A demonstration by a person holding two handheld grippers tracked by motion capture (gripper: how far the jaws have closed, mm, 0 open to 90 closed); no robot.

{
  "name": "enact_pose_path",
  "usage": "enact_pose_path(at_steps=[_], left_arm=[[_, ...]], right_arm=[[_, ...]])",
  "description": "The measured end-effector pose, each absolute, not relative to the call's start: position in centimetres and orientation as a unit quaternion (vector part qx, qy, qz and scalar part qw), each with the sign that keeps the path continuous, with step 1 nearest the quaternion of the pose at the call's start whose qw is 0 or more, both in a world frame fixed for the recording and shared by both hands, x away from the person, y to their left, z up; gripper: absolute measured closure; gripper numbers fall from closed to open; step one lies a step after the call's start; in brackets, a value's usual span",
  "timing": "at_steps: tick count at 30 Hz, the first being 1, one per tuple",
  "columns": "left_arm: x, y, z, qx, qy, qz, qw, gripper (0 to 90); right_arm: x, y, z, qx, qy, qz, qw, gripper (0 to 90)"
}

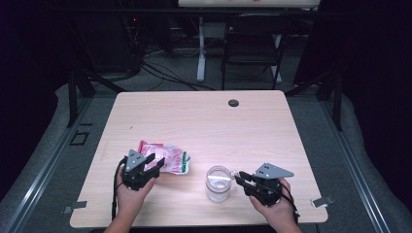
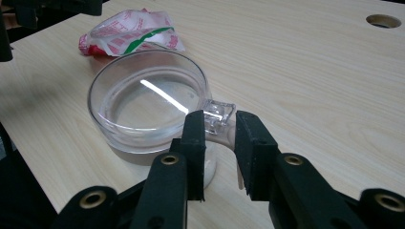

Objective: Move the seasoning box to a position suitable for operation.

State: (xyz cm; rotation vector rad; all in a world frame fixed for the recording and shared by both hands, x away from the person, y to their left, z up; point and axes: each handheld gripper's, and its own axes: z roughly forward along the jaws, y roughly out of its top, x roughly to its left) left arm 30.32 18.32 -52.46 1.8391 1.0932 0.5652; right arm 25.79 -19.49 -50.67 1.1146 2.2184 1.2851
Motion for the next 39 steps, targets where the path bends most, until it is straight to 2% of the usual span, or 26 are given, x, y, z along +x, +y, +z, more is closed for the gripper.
enact_pose_path(at_steps=[11, 18, 27, 39], left_arm=[[28.9, 14.8, -52.0, 0.795, 0.382, 0.174, 0.439, 76.3], [28.4, 13.5, -52.1, 0.809, 0.358, 0.159, 0.437, 83.5], [28.0, 11.7, -52.6, 0.828, 0.325, 0.125, 0.439, 89.9], [27.5, 10.2, -53.1, 0.839, 0.303, 0.104, 0.439, 90.0]], right_arm=[[26.1, -19.7, -50.1, 0.402, 0.772, 0.458, 0.180, 76.6], [26.4, -19.5, -50.0, 0.405, 0.766, 0.463, 0.184, 77.4], [26.9, -19.1, -50.1, 0.412, 0.763, 0.462, 0.189, 78.0], [27.1, -18.9, -50.2, 0.413, 0.764, 0.459, 0.188, 80.3]])
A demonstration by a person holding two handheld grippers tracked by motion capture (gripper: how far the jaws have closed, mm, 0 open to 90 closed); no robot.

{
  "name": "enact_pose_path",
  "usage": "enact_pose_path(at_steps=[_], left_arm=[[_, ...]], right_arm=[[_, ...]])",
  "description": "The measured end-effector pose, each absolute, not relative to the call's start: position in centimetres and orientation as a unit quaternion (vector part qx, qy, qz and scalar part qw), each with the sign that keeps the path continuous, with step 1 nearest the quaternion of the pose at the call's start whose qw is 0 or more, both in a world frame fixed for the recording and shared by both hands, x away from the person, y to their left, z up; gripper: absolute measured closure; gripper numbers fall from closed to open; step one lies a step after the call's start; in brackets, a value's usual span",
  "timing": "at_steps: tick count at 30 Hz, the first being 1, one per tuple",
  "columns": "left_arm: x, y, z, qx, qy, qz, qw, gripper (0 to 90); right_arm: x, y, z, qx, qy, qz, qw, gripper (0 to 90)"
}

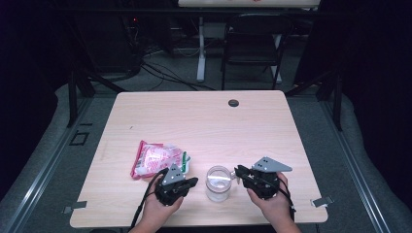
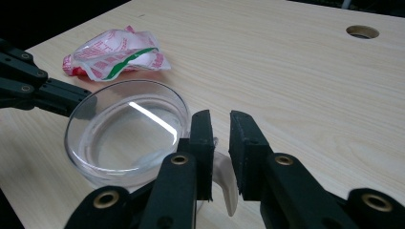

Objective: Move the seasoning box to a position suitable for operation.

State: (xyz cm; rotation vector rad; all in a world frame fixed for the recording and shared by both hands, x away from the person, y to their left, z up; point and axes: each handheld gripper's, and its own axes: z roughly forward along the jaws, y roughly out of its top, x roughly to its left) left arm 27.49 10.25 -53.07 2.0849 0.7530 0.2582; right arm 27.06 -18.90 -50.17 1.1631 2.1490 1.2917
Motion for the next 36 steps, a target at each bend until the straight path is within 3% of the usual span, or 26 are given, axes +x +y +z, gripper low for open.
enact_pose_path(at_steps=[11, 36], left_arm=[[26.9, 9.6, -52.8, 0.847, 0.278, 0.095, 0.444, 90.0], [26.5, 8.8, -52.7, 0.846, 0.265, 0.076, 0.456, 90.0]], right_arm=[[27.0, -18.7, -50.2, 0.408, 0.766, 0.460, 0.186, 85.1], [26.9, -18.8, -50.3, 0.407, 0.766, 0.464, 0.181, 84.3]])
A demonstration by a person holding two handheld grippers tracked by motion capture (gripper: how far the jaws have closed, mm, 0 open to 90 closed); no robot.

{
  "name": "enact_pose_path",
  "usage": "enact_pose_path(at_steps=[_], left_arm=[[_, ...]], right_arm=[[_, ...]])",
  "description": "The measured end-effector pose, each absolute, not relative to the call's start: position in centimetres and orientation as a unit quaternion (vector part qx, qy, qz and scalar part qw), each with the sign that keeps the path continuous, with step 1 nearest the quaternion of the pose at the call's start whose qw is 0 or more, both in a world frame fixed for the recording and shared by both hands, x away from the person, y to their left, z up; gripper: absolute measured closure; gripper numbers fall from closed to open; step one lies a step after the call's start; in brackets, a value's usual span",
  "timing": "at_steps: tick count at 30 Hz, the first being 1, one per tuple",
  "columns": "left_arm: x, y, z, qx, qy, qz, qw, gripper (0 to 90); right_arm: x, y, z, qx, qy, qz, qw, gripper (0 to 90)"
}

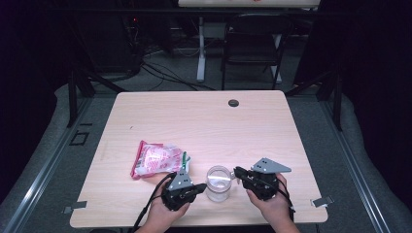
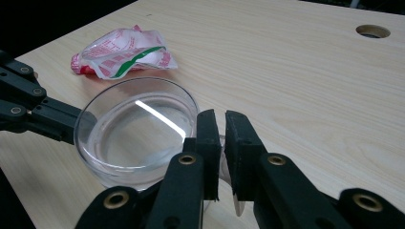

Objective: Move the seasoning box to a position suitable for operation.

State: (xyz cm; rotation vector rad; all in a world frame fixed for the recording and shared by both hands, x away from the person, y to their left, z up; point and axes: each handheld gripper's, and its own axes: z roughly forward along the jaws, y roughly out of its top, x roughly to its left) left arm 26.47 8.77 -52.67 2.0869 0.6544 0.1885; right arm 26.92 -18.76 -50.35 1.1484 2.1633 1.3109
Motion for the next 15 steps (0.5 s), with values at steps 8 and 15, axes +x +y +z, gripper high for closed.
enact_pose_path(at_steps=[8, 15], left_arm=[[26.53, 8.82, -52.41, 0.845, 0.265, 0.076, 0.458, 90.0], [26.50, 8.74, -52.30, 0.843, 0.263, 0.076, 0.462, 90.0]], right_arm=[[26.97, -18.88, -50.42, 0.411, 0.762, 0.470, 0.172, 84.2], [26.97, -18.92, -50.42, 0.410, 0.763, 0.469, 0.174, 81.5]])
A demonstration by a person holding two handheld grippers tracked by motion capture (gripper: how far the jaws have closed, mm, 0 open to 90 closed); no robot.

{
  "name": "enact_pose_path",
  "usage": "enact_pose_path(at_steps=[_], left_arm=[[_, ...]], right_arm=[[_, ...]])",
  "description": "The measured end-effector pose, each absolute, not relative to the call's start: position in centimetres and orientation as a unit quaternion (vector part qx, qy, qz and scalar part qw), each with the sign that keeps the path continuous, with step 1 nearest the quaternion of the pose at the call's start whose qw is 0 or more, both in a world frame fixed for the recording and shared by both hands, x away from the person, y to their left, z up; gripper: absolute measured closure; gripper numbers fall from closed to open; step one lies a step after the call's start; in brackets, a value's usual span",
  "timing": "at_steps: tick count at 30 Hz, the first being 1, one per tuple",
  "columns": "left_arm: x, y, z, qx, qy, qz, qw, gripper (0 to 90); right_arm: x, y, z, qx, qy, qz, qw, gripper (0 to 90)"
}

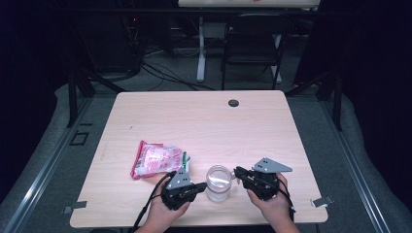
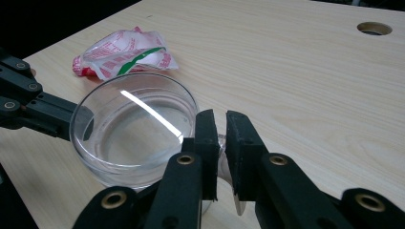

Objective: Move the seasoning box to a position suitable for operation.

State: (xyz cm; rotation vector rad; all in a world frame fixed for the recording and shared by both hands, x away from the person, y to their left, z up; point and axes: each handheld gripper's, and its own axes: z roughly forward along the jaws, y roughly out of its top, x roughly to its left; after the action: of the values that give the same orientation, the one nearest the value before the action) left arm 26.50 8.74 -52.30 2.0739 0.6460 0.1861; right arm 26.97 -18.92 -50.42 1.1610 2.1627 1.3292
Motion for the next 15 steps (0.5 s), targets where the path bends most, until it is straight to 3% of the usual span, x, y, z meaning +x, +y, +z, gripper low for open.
enact_pose_path(at_steps=[15], left_arm=[[26.6, 8.4, -51.5, 0.839, 0.262, 0.076, 0.470, 89.5]], right_arm=[[25.4, -18.8, -49.9, 0.363, 0.787, 0.470, 0.167, 62.5]])
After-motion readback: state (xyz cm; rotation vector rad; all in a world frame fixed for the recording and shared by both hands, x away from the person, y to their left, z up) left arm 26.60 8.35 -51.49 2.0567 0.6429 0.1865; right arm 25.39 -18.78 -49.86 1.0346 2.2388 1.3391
